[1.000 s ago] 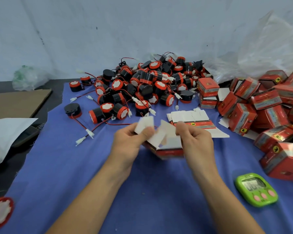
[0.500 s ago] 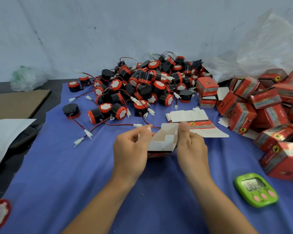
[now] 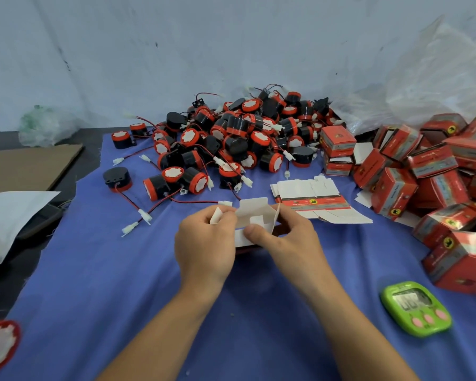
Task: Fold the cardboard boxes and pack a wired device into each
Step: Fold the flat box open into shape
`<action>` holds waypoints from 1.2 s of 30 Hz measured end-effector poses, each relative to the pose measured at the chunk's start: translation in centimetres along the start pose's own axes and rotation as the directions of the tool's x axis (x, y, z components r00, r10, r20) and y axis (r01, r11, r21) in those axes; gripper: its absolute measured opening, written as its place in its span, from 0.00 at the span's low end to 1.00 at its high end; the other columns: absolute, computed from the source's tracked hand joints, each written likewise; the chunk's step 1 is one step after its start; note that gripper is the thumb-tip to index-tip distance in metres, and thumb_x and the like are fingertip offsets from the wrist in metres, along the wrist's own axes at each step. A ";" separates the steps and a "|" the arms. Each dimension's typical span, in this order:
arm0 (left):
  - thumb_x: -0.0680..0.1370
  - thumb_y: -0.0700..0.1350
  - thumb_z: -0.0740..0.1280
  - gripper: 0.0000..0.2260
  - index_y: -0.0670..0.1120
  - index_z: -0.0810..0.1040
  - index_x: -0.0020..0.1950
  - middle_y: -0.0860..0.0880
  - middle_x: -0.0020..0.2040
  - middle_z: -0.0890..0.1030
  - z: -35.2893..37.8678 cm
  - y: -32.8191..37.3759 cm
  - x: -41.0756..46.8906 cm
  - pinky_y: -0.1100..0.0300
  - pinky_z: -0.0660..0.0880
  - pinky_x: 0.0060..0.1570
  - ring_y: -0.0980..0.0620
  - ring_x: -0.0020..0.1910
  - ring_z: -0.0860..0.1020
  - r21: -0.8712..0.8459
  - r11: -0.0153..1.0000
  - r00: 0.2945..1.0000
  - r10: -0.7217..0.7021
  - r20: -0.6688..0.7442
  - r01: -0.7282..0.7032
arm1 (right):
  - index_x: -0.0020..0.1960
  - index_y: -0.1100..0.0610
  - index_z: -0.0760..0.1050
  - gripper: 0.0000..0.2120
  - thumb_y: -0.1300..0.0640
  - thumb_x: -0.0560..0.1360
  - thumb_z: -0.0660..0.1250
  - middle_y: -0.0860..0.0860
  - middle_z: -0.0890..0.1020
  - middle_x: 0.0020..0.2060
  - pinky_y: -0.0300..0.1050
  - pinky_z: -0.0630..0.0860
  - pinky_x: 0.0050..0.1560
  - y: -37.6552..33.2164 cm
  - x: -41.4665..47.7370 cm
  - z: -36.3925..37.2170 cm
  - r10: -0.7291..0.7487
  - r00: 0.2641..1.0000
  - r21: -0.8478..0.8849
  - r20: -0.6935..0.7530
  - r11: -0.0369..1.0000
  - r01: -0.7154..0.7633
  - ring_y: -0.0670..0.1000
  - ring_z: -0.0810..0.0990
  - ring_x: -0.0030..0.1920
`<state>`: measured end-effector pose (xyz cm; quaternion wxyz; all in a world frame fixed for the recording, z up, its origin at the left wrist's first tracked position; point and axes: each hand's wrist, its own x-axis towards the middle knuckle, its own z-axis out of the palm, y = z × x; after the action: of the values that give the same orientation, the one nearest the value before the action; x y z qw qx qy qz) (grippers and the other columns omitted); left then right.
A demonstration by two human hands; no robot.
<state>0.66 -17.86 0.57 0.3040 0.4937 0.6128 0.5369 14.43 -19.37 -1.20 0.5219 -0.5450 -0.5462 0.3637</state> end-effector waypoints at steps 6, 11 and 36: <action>0.70 0.51 0.64 0.19 0.49 0.88 0.55 0.47 0.55 0.87 -0.1 0.0 0.8 0.43 0.79 0.59 0.44 0.58 0.84 -0.280 0.931 0.901 -0.102 0.422 0.236 | 0.52 0.43 0.84 0.14 0.50 0.66 0.73 0.46 0.87 0.48 0.47 0.78 0.50 0.8 0.5 -0.6 0.175 0.980 0.149 0.098 0.971 -0.188 0.49 0.83 0.50; 0.69 0.49 0.66 0.11 0.53 0.89 0.39 0.53 0.40 0.87 -0.7 -0.1 1.6 0.59 0.80 0.35 0.56 0.38 0.84 -0.296 0.932 0.929 -0.095 0.356 0.209 | 0.48 0.39 0.84 0.15 0.53 0.65 0.69 0.41 0.86 0.41 0.44 0.73 0.43 0.8 0.6 -0.2 0.199 0.979 0.141 0.032 0.969 -0.202 0.42 0.79 0.39; 0.70 0.61 0.74 0.32 0.55 0.77 0.73 0.49 0.63 0.82 -3.2 -1.7 3.8 0.50 0.76 0.59 0.44 0.59 0.80 -0.206 0.978 0.457 0.197 0.867 -0.031 | 0.63 0.37 0.77 0.24 0.49 0.70 0.58 0.35 0.82 0.51 0.37 0.73 0.46 -0.3 -0.8 0.3 0.083 0.985 -0.131 -0.153 0.986 -0.103 0.34 0.76 0.52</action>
<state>-3.95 -15.37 0.33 0.5785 0.7137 0.2874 0.2707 13.99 -20.11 -1.08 0.5040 -0.6301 -0.5042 0.3078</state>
